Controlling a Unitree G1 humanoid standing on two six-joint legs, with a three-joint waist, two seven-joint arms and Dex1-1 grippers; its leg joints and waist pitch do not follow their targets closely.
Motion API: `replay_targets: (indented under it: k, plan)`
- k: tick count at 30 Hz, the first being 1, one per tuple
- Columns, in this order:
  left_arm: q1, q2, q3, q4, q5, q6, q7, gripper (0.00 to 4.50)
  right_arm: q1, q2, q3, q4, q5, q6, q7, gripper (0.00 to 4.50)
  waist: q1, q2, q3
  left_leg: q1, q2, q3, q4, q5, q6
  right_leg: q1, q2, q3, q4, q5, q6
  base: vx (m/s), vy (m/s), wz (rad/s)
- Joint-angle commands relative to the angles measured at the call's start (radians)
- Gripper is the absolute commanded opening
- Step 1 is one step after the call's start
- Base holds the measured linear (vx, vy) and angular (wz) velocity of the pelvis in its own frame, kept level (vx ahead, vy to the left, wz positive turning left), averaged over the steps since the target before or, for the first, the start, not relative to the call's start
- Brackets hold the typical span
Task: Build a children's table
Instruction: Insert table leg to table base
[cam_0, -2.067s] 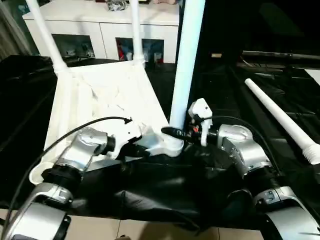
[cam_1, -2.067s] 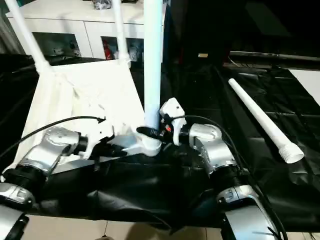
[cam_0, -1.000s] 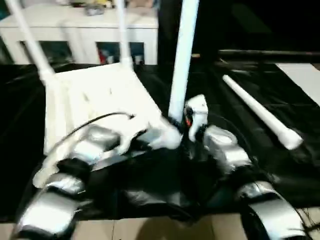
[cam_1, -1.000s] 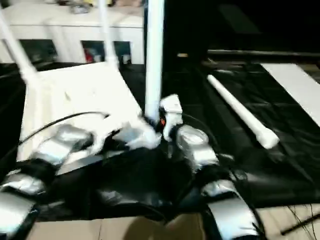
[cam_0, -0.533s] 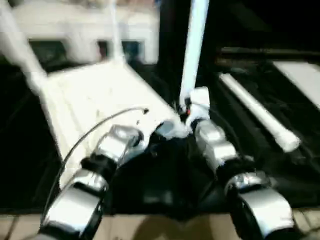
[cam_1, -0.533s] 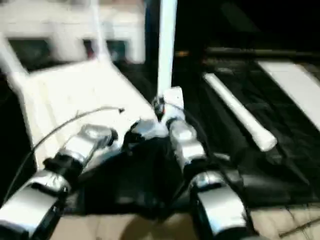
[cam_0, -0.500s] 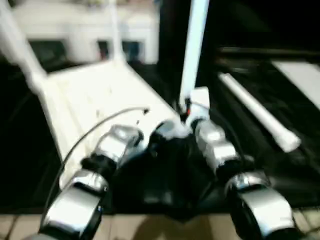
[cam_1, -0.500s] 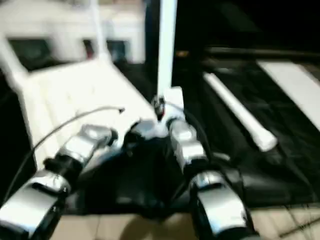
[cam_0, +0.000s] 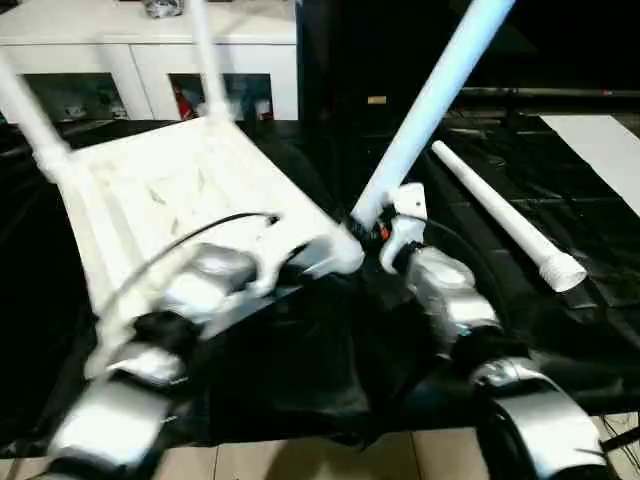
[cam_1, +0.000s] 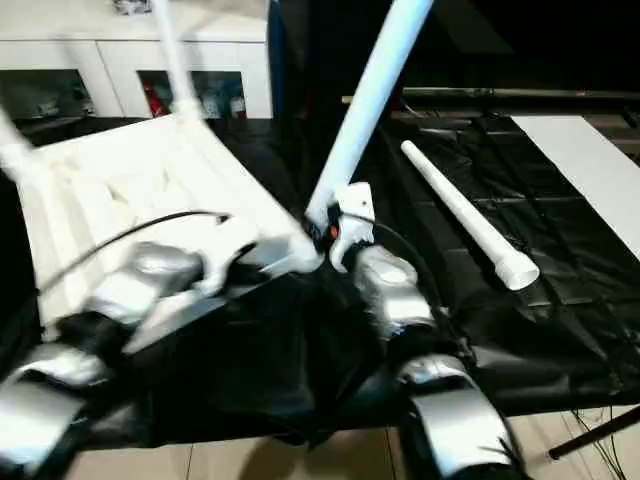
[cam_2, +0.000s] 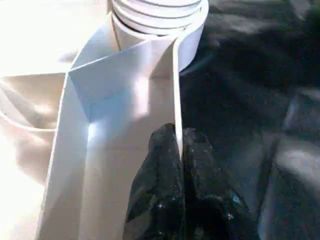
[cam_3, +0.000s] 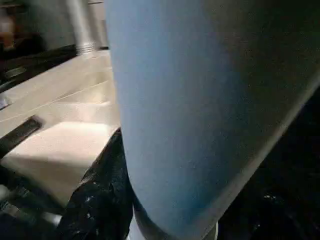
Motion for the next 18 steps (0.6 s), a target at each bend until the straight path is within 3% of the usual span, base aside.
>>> replay_targets:
  k: [1,2,5,7,12,15,18]
  plan:
    - [0.023,0.049,-0.059,-0.056,-0.016,-0.064,-0.181,0.00,0.082,-0.048,0.109,0.052,-0.057,0.136,0.196,1.84,0.003,0.012,-0.040,0.002,0.042,-0.005,-0.060,-0.113,0.107,0.039,-0.066,0.054,-0.075,0.167,-0.286,0.000,0.000,0.00]
    - [0.027,0.066,-0.064,-0.070,-0.029,-0.066,-0.228,0.00,0.084,-0.065,0.123,0.039,-0.059,0.150,0.246,1.84,0.005,0.011,-0.043,-0.002,0.041,-0.002,-0.051,-0.061,0.139,0.041,-0.062,0.051,-0.066,0.267,-0.294,0.000,0.000,0.00]
    - [0.030,0.097,-0.076,-0.092,-0.039,-0.078,-0.290,0.00,0.077,-0.094,0.151,0.037,-0.078,0.165,0.310,1.84,0.009,0.012,-0.045,0.005,0.044,0.000,-0.047,-0.026,0.164,0.036,-0.063,0.049,-0.058,0.330,-0.304,0.000,0.000,0.00]
    - [0.023,0.121,-0.082,-0.086,-0.027,-0.094,-0.305,0.00,0.065,-0.128,0.195,0.039,-0.118,0.158,0.374,1.84,0.013,0.011,-0.043,0.007,0.046,0.000,-0.049,-0.046,0.157,0.035,-0.066,0.047,-0.060,0.292,-0.311,0.000,0.000,0.00]
    - [0.027,0.142,-0.079,-0.088,-0.019,-0.110,-0.326,0.00,0.054,-0.168,0.229,0.015,-0.140,0.168,0.487,1.84,0.023,0.008,-0.042,0.010,0.048,0.004,-0.053,-0.085,0.126,0.034,-0.068,0.051,-0.066,0.213,-0.308,0.000,0.000,0.00]
    - [0.032,0.154,-0.090,-0.098,-0.024,-0.124,-0.361,0.00,0.063,-0.190,0.267,-0.013,-0.153,0.175,0.564,1.84,0.030,0.000,-0.044,0.009,0.047,0.005,-0.051,-0.063,0.132,0.036,-0.068,0.050,-0.063,0.231,-0.303,0.000,0.000,0.00]
    - [0.030,0.158,-0.095,-0.097,-0.022,-0.132,-0.367,0.00,0.073,-0.203,0.300,-0.029,-0.170,0.156,0.603,1.84,0.036,0.000,-0.043,0.010,0.048,0.006,-0.051,-0.053,0.137,0.033,-0.069,0.051,-0.062,0.234,-0.294,0.000,0.000,0.00]
